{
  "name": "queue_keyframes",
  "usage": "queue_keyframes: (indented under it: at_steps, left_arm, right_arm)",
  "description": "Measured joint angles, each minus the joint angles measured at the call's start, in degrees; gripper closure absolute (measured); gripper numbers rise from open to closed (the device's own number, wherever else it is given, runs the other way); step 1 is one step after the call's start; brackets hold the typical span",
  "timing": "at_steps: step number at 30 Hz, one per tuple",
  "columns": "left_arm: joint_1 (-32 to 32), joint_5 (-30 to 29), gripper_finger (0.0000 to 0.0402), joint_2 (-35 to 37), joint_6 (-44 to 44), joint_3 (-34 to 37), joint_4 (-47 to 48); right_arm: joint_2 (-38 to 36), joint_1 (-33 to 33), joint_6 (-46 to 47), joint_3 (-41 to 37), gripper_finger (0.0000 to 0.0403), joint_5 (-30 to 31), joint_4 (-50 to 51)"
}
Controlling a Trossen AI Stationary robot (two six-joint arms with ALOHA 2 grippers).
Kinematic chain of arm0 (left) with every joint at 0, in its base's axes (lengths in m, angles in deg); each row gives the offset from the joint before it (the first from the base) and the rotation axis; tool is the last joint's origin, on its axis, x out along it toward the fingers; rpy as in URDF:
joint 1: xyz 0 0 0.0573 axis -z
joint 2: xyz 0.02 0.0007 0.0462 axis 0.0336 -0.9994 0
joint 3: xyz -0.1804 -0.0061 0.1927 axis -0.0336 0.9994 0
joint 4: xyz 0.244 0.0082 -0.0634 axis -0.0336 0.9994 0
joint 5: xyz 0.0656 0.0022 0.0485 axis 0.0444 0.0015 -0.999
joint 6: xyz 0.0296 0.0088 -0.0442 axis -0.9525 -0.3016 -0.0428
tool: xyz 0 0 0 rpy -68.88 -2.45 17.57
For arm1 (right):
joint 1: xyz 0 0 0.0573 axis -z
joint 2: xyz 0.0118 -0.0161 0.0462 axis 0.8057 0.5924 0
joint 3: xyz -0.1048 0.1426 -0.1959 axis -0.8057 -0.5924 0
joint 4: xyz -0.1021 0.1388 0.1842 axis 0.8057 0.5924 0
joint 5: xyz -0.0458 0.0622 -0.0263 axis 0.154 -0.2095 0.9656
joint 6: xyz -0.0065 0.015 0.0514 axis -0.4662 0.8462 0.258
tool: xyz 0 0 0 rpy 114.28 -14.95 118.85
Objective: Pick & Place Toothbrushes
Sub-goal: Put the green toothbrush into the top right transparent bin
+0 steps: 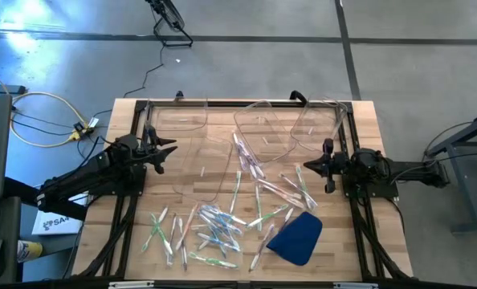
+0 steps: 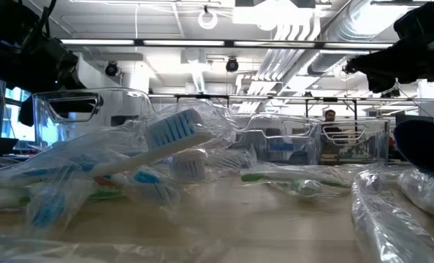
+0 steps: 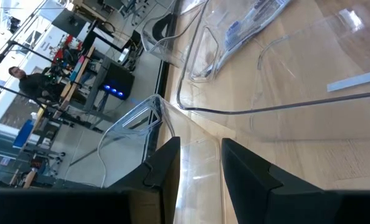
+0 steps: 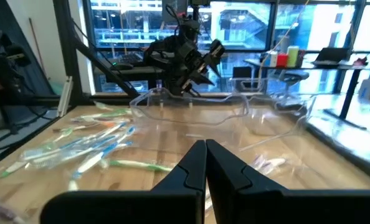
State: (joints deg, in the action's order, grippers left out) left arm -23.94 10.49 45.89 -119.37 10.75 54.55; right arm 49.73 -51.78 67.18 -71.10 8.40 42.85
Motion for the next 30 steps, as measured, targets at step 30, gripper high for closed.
queue_keyframes:
  at_steps: [30]
  left_arm:
    - [0.01,5.5,0.0288,0.01,43.75,-0.02,-0.41]
  right_arm:
    - [0.0,0.0,18.57,0.0,0.0401,-0.76,-0.54]
